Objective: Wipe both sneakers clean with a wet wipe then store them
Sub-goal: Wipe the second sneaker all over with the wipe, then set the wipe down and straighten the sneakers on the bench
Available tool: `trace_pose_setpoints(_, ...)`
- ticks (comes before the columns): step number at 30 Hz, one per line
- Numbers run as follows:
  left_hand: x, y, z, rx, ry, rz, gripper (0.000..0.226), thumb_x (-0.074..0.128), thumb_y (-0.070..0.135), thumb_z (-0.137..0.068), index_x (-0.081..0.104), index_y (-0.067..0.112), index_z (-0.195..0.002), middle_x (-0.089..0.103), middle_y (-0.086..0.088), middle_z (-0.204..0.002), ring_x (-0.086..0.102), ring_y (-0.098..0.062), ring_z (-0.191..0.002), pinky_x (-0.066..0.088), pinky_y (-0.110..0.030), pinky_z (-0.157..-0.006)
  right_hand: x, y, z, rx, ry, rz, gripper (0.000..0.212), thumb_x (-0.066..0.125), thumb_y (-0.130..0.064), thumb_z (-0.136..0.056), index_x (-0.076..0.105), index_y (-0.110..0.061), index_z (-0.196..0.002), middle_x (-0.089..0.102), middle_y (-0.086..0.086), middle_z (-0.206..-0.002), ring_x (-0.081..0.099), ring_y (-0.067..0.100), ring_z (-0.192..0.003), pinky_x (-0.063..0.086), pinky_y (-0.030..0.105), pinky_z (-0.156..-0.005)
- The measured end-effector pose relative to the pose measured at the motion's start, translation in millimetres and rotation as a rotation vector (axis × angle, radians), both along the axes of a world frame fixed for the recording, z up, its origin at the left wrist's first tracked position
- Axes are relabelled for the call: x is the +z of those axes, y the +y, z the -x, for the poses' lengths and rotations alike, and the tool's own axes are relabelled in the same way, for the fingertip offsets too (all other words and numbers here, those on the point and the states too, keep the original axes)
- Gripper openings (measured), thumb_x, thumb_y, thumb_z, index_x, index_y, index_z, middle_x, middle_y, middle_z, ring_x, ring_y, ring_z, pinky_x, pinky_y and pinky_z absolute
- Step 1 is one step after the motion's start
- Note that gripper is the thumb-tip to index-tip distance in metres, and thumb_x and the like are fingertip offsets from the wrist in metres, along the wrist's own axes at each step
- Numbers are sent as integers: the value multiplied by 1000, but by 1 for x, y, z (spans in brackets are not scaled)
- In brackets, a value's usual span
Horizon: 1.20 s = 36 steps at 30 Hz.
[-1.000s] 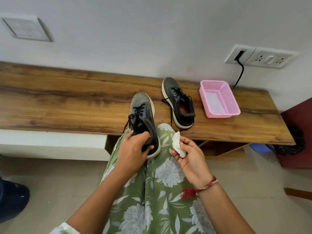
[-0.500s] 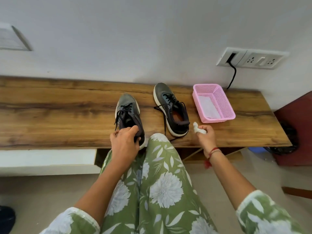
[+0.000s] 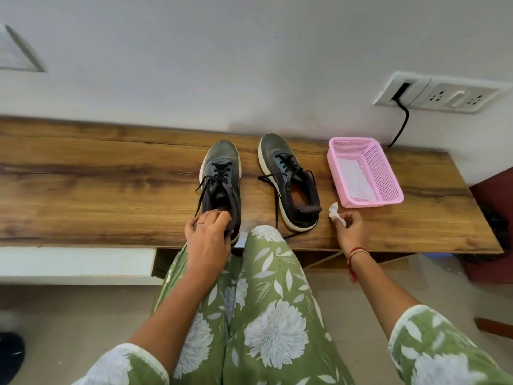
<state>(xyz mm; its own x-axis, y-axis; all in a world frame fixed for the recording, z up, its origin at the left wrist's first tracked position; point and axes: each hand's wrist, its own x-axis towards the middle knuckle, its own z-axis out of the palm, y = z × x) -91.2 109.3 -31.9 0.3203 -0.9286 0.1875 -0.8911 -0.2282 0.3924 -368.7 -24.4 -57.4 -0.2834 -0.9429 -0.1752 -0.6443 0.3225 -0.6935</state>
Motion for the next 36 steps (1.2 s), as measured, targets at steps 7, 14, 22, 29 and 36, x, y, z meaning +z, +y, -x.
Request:
trace_pose_setpoints(7,1,-1,-1,-8,17,-20,30,77,13,-70,60,15,-95,64,-4,-103,59,-28,-104,40,-46,-88,11,2,-14,-141,-5,91,29,62,-29,-89,56,-12,-112,47,12,-121,48,32,-114,42,43,-97)
trace_pose_setpoints(14,17,-4,-15,115,353,182,41,50,47,-83,48,20,-114,52,2,-116,47,-18,-113,32,-34,-88,77,37,-89,134,-239,481,27,63,-23,-88,51,-26,-111,41,-10,-117,47,17,-113,48,40,-92)
trace_pose_setpoints(22,25,-53,-45,225,467,-387,78,66,36,-79,22,13,-138,45,-15,-132,51,-36,-116,45,-45,-87,73,40,-213,719,69,-215,92,66,-17,-77,8,-26,-148,21,9,-146,30,32,-133,28,42,-109)
trace_pose_setpoints(29,21,-72,-41,263,207,-400,35,57,29,-85,36,12,-108,59,-12,-101,61,-33,-84,40,-36,-58,52,19,-227,663,363,-150,43,54,-19,-87,35,-14,-125,63,10,-105,61,32,-94,45,34,-68)
trace_pose_setpoints(36,15,-61,-48,311,348,-322,52,56,28,-90,25,11,-129,63,-9,-90,53,-26,-69,41,-34,-59,47,26,-212,655,311,-24,33,49,-13,-90,39,-10,-122,62,13,-103,60,33,-96,47,37,-72)
